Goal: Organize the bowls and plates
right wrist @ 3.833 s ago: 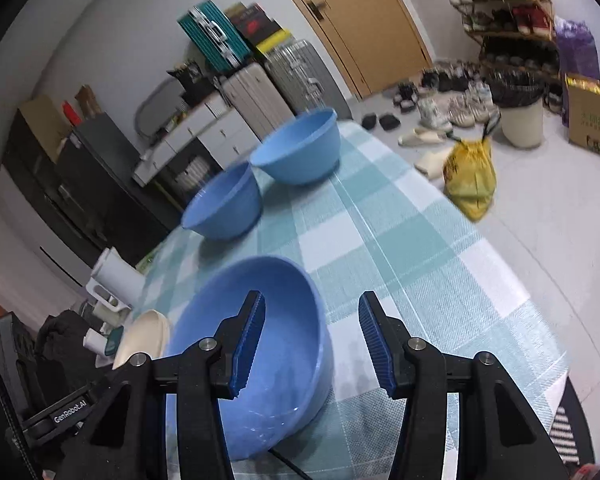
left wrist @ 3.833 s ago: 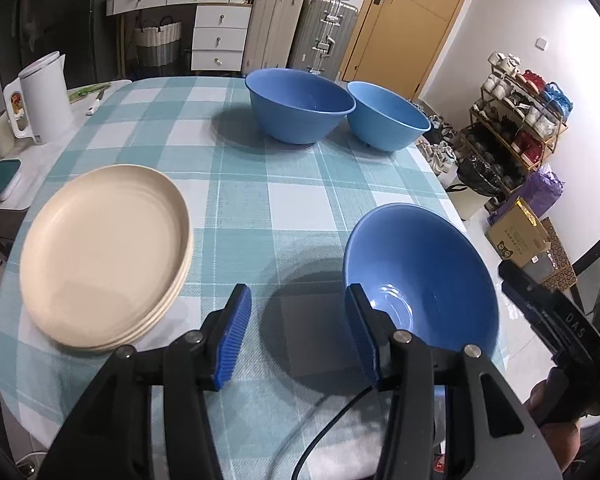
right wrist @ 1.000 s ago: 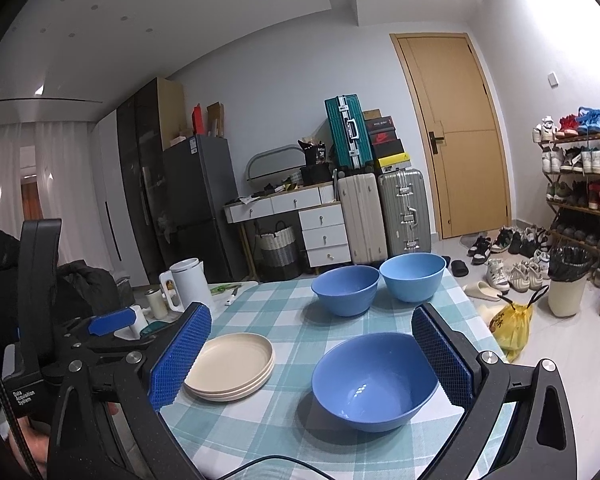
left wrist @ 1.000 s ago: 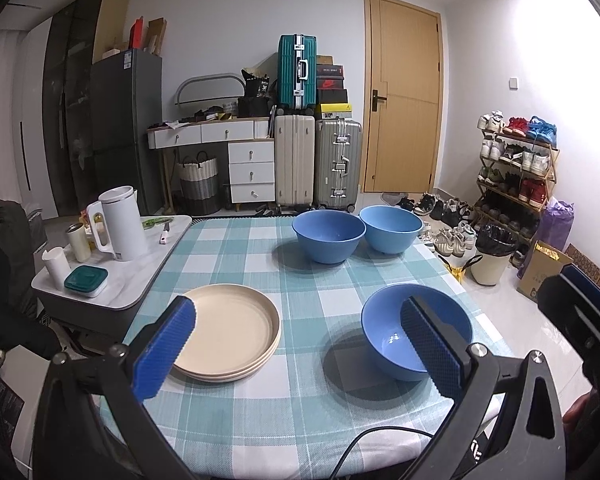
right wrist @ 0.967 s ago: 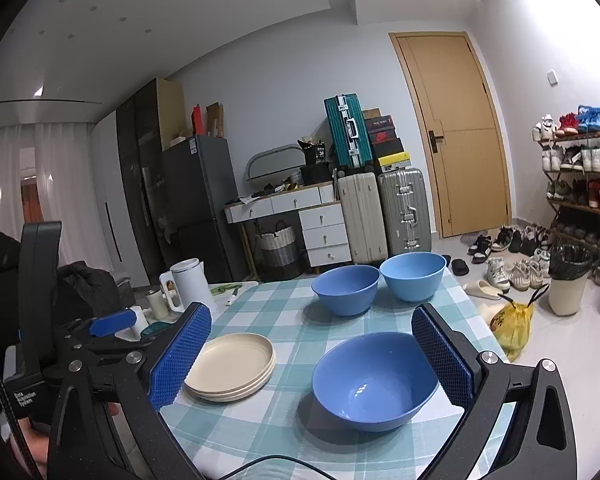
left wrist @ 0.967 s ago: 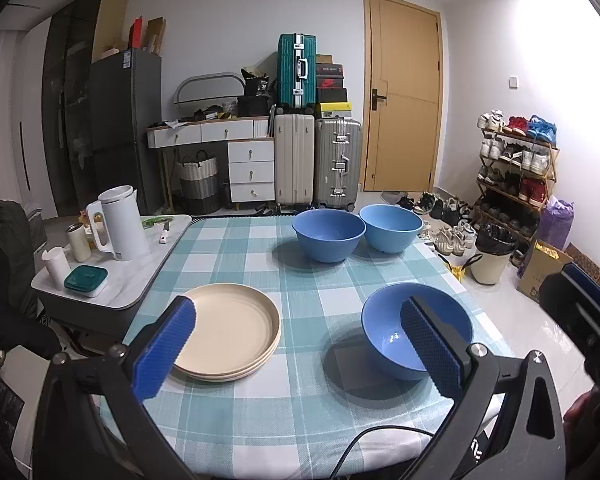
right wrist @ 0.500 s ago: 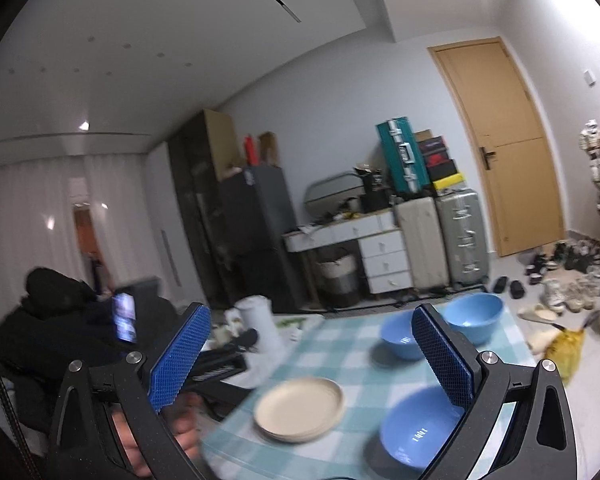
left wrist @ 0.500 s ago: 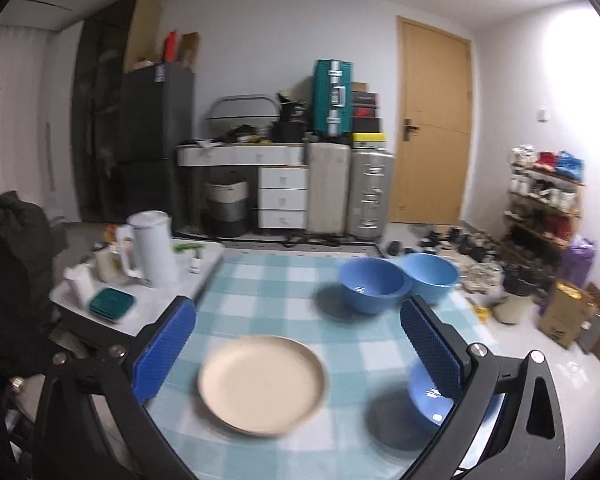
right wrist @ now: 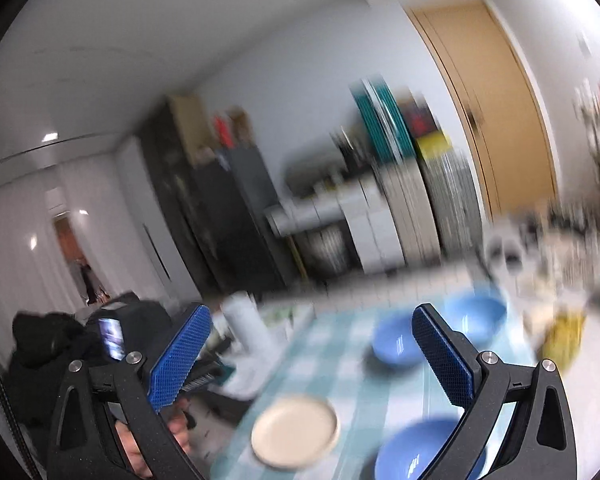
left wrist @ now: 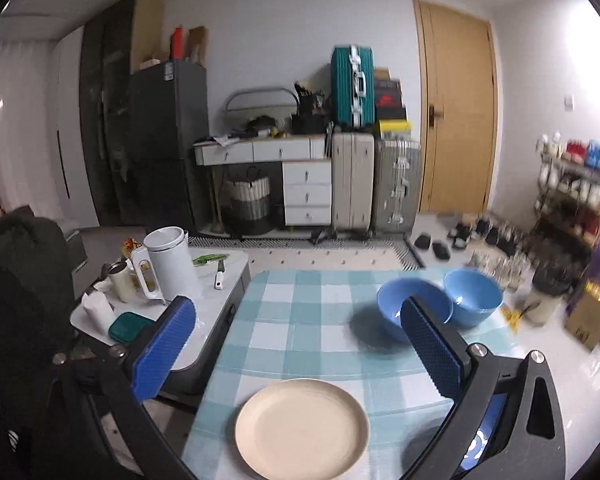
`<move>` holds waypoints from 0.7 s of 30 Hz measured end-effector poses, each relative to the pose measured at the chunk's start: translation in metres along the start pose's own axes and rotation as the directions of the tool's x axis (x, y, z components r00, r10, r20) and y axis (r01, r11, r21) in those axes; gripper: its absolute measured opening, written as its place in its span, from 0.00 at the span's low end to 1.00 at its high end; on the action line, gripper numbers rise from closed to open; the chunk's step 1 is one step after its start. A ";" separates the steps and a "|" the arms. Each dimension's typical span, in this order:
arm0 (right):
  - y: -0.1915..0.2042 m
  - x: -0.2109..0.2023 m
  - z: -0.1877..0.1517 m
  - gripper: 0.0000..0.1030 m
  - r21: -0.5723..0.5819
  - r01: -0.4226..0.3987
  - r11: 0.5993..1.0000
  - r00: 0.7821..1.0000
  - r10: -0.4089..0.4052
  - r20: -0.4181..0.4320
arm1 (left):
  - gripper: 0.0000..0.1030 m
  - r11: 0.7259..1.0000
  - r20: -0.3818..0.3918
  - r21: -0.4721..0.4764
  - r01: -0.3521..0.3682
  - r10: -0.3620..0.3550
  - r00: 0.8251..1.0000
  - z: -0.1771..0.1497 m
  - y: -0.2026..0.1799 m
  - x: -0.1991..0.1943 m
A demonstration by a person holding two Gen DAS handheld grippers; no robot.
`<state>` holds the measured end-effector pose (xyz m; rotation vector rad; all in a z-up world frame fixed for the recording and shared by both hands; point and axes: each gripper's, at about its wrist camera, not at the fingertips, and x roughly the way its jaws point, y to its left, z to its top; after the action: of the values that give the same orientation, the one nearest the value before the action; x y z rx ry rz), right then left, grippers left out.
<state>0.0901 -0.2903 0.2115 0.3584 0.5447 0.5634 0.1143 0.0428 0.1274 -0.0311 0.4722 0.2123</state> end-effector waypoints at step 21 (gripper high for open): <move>-0.204 0.261 0.018 0.99 0.426 0.353 0.833 0.804 -0.038 -0.593 | 1.00 0.981 -0.514 0.085 0.173 -0.105 0.851 0.006 -0.103 0.250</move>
<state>0.3682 -0.3012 0.0316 0.6453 1.3182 0.2894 0.3559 -0.0087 0.0169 0.0055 1.0101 0.0247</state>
